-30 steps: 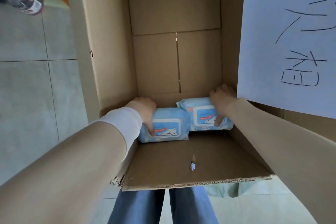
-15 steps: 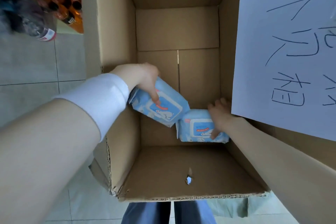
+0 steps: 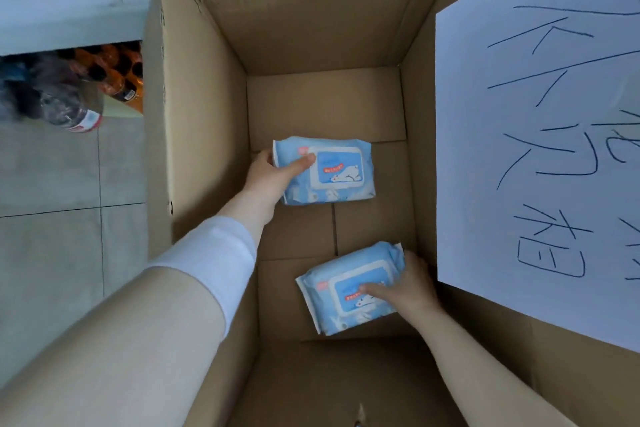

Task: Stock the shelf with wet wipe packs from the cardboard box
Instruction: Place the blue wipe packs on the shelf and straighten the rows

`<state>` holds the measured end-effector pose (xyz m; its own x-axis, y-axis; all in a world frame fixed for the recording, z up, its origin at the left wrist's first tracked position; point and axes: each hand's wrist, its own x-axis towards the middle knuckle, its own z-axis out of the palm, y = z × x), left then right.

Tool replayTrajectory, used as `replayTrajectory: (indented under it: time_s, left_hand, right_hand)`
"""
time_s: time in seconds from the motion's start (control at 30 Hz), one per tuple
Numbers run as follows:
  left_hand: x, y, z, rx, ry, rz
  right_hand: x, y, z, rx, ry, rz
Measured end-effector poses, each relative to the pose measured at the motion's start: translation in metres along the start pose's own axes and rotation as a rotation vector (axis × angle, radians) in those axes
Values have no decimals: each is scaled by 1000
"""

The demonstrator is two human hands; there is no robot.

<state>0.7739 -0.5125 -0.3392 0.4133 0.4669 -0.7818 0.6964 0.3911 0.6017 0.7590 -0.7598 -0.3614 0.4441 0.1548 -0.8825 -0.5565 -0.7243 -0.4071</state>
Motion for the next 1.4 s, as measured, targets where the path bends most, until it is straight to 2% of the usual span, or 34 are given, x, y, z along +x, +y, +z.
replayTrajectory:
  time_s: [0.27,0.4,0.57,0.73,0.9,1.1,1.27,1.4]
  left_hand:
    - [5,-5,12,-35,90,1]
    - [-21,6,5,-11,162,122]
    - [-91,55,-42,-154,118,292]
    - [-193,114,-128,-278,49,394]
    - [-301,158,-237,-415,89,565]
    - [-401,163,-393,-559,102,681]
    - [-467,141,-530,-583,192,757]
    - [-488,145,-615,-691,290,748]
  right_hand:
    - [0,10,8,220,-131,185]
    - [-22,-1,16,318,-152,184]
    - [-82,-22,11,453,-80,142]
    - [-178,-65,-10,557,-134,-30]
    - [-283,-136,7,584,-272,-275]
    - [-403,-208,102,520,-383,-373]
    - [-476,-260,206,399,-479,-404]
    - [-522,-314,276,297,-508,-484]
